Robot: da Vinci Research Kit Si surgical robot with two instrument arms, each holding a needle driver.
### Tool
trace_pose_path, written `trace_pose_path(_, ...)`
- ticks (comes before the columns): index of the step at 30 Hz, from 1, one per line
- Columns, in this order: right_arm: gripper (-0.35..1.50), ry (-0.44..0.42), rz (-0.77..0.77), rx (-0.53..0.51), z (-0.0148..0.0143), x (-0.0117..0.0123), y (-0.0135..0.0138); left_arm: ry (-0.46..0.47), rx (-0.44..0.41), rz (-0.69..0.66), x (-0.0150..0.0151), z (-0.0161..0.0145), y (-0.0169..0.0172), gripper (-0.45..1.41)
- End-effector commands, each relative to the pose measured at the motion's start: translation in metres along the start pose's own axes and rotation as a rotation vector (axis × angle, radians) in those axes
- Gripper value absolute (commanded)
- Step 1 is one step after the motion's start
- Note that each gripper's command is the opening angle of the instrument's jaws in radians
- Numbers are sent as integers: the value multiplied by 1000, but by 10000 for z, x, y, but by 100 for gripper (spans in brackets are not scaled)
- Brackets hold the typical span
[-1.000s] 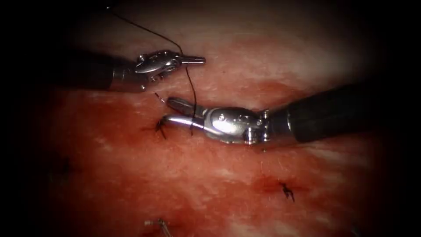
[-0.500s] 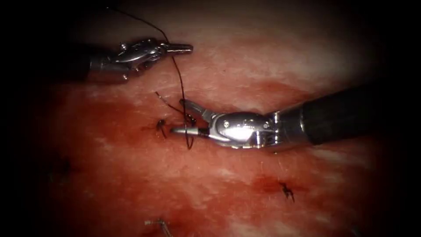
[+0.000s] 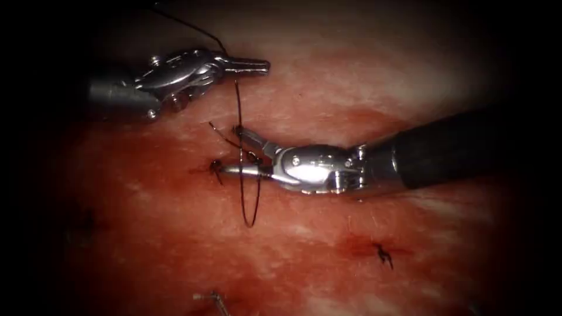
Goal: Wound Closure
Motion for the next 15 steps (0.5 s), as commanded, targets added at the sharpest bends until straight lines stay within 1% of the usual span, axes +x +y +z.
trace_pose_path(1,88,-4,-4,11,12,-9,-7,0,2,-2,-6,5,-7,-45)
trace_pose_path(4,89,-6,-13,43,20,-13,-15,5,-1,-3,-8,9,-24,-45)
trace_pose_path(7,89,1,-12,63,19,-9,-20,6,3,2,-16,8,-47,-45)
trace_pose_path(10,89,13,-6,70,16,0,-22,-12,35,18,-36,3,-69,-45)
trace_pose_path(15,86,61,9,57,7,12,-17,-60,75,65,-88,-16,-91,-45)
